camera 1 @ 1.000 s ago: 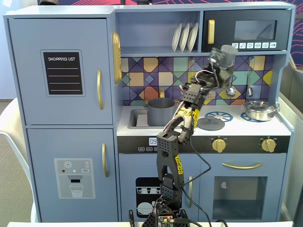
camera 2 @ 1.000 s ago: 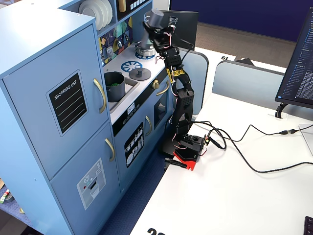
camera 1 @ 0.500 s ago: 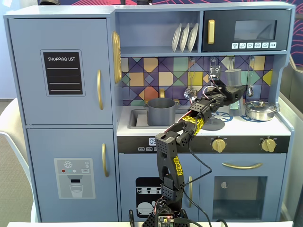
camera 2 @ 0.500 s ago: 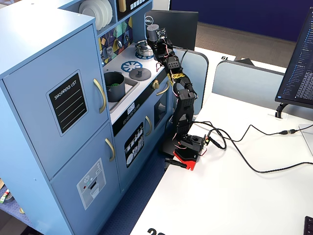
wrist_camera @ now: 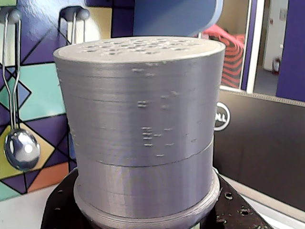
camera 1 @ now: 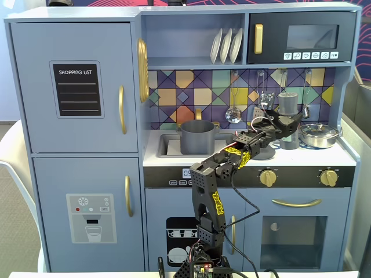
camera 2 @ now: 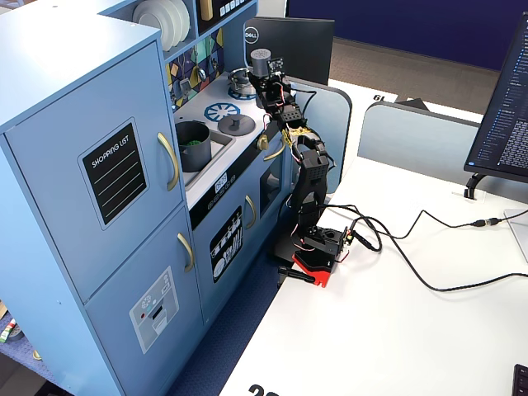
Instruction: Put salt in the gray recipient
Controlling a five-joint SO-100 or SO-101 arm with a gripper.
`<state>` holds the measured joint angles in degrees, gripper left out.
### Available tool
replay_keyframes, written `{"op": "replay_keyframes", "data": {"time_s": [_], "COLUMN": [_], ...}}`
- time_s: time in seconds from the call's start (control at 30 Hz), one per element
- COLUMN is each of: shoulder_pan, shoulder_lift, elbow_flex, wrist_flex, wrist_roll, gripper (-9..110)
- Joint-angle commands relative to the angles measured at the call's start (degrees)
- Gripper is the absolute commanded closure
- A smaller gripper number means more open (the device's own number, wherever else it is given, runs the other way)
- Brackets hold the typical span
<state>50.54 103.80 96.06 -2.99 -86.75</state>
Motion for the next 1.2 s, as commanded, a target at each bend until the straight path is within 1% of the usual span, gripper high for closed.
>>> {"op": "replay_keyframes", "data": {"time_s": [0.0,0.2,0.4,0.93,1.17], "shoulder_pan": [0.9,1.1,1.5,1.7,1.9], "shoulder_lift": [0.3,-1.6,-3.8,-7.4,-7.7], "elbow_flex": [-0.4,1.8,2.2,3.4,4.4], "wrist_flex": [-4.1,-8.0,-9.3,-11.3,-10.5], "wrist_roll": [1.6,1.6,1.8,2.5,1.4], "gripper": [101,101,101,101,101]}}
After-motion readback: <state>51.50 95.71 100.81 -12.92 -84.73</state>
